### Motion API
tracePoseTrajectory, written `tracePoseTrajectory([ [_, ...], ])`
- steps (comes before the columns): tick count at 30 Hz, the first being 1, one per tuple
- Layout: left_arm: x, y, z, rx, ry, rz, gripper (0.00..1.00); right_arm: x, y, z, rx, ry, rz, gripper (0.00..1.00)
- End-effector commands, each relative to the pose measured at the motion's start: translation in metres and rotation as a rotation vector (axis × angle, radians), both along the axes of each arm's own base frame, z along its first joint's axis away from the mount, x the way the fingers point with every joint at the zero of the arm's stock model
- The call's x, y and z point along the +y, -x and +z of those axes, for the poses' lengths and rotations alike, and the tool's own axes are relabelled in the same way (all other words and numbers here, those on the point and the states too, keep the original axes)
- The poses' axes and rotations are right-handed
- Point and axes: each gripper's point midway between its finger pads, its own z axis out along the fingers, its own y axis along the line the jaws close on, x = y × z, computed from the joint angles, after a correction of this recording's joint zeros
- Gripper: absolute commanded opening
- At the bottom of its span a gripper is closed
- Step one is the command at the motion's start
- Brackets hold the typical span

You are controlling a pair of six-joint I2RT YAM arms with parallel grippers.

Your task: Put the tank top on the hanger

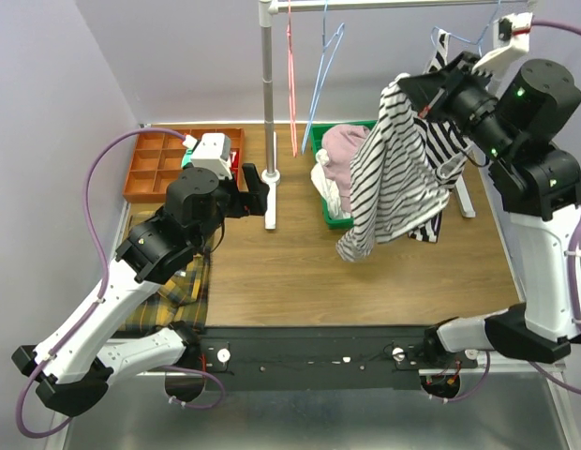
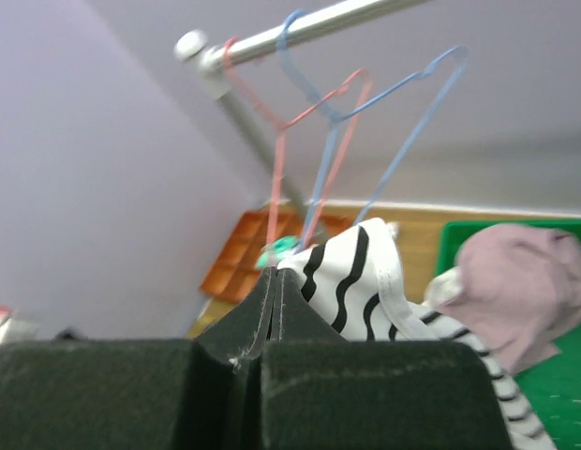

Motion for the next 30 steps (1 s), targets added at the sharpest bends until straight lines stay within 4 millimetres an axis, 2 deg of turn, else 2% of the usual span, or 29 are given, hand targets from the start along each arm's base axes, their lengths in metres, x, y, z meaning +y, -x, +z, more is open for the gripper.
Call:
tracePoseTrajectory([
  [1, 0.006, 0.000, 0.017, -0.042, 0.031, 0.015, 0.99, 0.050, 0.031, -0.022, 0.075, -0.067, 0.323, 0.01],
  [2, 0.006, 0.000, 0.016, -0.039, 0.030, 0.018, 0.99, 0.052, 0.032, -0.028, 0.089, -0.064, 0.331, 0.01],
  [3, 0.007, 0.001, 0.016, -0.037, 0.028, 0.017, 0.99, 0.051, 0.030, -0.048, 0.133, -0.033, 0.314, 0.01],
  [4, 0.009, 0.001, 0.016, -0.038, 0.026, 0.022, 0.99, 0.047, 0.030, -0.057, 0.148, -0.012, 0.292, 0.01],
  [5, 0.011, 0.001, 0.017, -0.041, 0.020, 0.025, 0.99, 0.038, 0.040, -0.058, 0.138, -0.003, 0.265, 0.01],
  [6, 0.011, 0.002, 0.016, -0.040, 0.018, 0.024, 0.99, 0.033, 0.036, -0.097, 0.220, 0.028, 0.226, 0.01],
  [7, 0.012, 0.002, 0.016, -0.038, 0.018, 0.025, 0.99, 0.030, 0.040, -0.114, 0.251, 0.035, 0.220, 0.01],
  [8, 0.011, 0.002, 0.012, -0.032, 0.010, 0.025, 0.99, 0.023, 0.061, -0.126, 0.259, 0.026, 0.228, 0.01],
  [9, 0.011, 0.003, 0.010, -0.029, 0.010, 0.022, 0.99, 0.025, 0.067, -0.147, 0.305, -0.003, 0.236, 0.01],
  [10, 0.011, 0.002, 0.007, -0.023, 0.008, 0.021, 0.99, 0.025, 0.069, -0.229, 0.483, 0.020, 0.223, 0.01],
  [12, 0.006, 0.002, -0.006, 0.003, 0.006, 0.007, 0.99, 0.014, 0.092, -0.280, 0.584, -0.001, 0.190, 0.01],
  [13, 0.003, 0.000, -0.012, 0.015, 0.005, 0.003, 0.99, 0.005, 0.108, -0.352, 0.742, 0.032, 0.152, 0.01],
  [14, 0.000, 0.000, -0.022, 0.036, -0.002, -0.007, 0.99, 0.002, 0.118, -0.377, 0.801, 0.026, 0.142, 0.03],
  [15, -0.004, -0.001, -0.025, 0.040, 0.009, -0.015, 0.99, 0.004, 0.133, -0.394, 0.851, -0.019, 0.163, 0.11],
  [16, -0.008, -0.003, -0.030, 0.057, 0.021, -0.020, 0.99, 0.003, 0.142, -0.410, 0.893, -0.035, 0.160, 0.34],
  [17, -0.011, -0.003, -0.042, 0.079, 0.019, -0.026, 0.99, 0.001, 0.154, -0.439, 0.965, -0.042, 0.151, 0.42],
  [18, -0.019, -0.004, -0.044, 0.087, 0.040, -0.051, 0.99, -0.003, 0.156, -0.444, 0.978, -0.055, 0.120, 0.47],
  [19, -0.024, -0.005, -0.052, 0.109, 0.051, -0.056, 0.99, -0.009, 0.155, -0.445, 0.966, -0.047, 0.087, 0.58],
  [22, -0.040, -0.007, -0.071, 0.150, 0.067, -0.101, 0.99, -0.026, 0.132, -0.421, 0.870, -0.004, -0.031, 0.79],
  [23, -0.044, -0.008, -0.079, 0.169, 0.070, -0.108, 0.99, -0.029, 0.124, -0.419, 0.865, 0.016, -0.062, 0.80],
  [24, -0.049, -0.010, -0.080, 0.170, 0.078, -0.120, 0.99, -0.035, 0.108, -0.406, 0.801, 0.022, -0.118, 0.80],
  [25, -0.057, -0.011, -0.089, 0.198, 0.074, -0.146, 0.99, -0.033, 0.101, -0.405, 0.791, 0.020, -0.123, 0.82],
  [28, -0.071, -0.016, -0.102, 0.239, 0.081, -0.176, 0.99, -0.037, 0.068, -0.414, 0.756, 0.050, -0.203, 0.82],
  [30, -0.076, -0.018, -0.106, 0.249, 0.088, -0.182, 0.99, -0.030, 0.046, -0.427, 0.748, 0.075, -0.205, 0.82],
])
